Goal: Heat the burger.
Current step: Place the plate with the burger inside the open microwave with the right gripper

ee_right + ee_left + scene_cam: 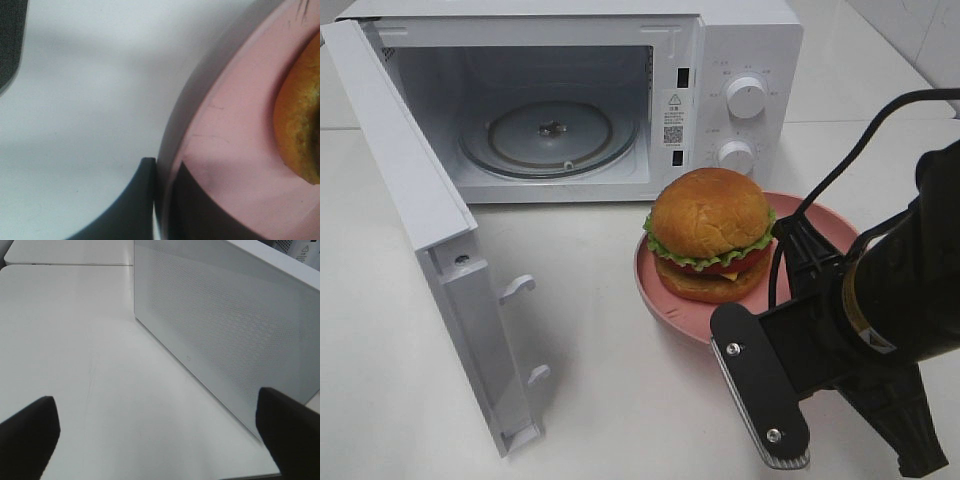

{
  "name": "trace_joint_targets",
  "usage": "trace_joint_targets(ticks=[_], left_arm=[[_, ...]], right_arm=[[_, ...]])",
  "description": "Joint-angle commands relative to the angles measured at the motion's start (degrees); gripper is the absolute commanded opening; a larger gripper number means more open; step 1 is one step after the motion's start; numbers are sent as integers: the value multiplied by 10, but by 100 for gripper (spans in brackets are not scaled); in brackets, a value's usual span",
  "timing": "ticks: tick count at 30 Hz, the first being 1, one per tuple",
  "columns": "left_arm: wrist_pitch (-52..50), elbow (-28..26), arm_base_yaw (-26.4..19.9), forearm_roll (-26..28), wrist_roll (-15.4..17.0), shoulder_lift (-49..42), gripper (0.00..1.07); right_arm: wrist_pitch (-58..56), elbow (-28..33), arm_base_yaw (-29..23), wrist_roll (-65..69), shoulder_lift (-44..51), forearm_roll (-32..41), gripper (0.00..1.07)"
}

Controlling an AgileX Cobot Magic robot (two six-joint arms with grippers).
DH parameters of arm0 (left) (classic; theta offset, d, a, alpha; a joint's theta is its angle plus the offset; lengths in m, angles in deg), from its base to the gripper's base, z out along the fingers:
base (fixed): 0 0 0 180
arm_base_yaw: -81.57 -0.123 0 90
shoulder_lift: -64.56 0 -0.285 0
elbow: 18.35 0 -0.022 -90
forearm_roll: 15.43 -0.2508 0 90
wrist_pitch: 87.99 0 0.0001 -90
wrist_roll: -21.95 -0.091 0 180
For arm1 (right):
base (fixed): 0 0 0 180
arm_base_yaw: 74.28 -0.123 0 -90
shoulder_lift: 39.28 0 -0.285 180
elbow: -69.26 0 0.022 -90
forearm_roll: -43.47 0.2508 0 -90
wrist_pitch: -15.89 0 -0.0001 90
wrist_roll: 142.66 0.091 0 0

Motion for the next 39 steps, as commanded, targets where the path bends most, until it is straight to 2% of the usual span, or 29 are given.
trace_joint_targets(ticks=[1, 5, 15, 16, 21, 32, 35, 39], left_arm=[[-3, 0, 1, 1, 2, -9, 100], [-3, 0, 1, 1, 2, -9, 100], [-3, 0, 1, 1, 2, -9, 100], [-3, 0, 1, 1, 2, -9, 100], [-3, 0, 1, 1, 2, -9, 100], [-3, 0, 1, 1, 2, -9, 100], [-3, 0, 1, 1, 2, -9, 100], [-3, 0, 1, 1, 2, -9, 100]], right_arm=[[45, -3, 13, -55, 7, 2, 0], [88, -3, 41, -158, 7, 38, 0], [88, -45, 113, -361, 7, 133, 0], [88, -54, 128, -419, 7, 168, 0], [87, -77, 155, -526, 7, 237, 0], [78, -136, 162, -551, -28, 240, 0], [81, -154, 162, -553, -42, 253, 0], [85, -180, 162, -594, -61, 308, 0]])
